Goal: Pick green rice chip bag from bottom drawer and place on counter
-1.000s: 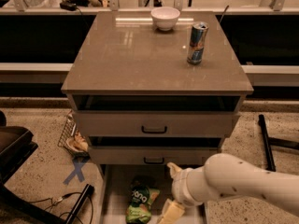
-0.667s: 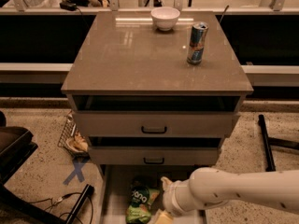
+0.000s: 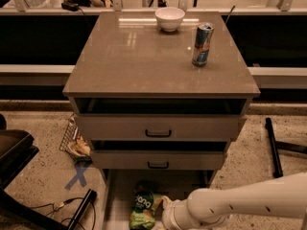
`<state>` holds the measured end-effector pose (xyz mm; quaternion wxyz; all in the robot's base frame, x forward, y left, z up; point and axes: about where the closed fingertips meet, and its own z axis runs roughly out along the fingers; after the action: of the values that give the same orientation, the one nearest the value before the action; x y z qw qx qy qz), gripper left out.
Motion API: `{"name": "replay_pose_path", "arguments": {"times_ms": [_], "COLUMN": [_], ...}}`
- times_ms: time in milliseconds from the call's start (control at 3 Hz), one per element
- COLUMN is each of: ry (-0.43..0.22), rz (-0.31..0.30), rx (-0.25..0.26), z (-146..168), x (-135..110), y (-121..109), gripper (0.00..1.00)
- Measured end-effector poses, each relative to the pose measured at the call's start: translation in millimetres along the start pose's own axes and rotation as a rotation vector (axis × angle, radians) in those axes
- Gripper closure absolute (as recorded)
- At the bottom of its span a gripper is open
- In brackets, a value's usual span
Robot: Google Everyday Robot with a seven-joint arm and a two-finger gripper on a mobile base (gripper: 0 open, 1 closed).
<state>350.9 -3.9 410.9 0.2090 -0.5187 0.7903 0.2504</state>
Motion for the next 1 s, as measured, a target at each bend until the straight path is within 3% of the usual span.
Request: {"name": "replay_pose_path", "arguments": {"times_ms": [333,667,1000], "ry": [0.002,-0.003,-0.021], "rz": [-0.009,-0.002,-0.019], "rx": [0.004,0.002,0.026], "z": [-5,11,45], "x": [-3,-3,10], "y": [-1,-15,-60], "gripper": [0.00,0.00,0.00]}}
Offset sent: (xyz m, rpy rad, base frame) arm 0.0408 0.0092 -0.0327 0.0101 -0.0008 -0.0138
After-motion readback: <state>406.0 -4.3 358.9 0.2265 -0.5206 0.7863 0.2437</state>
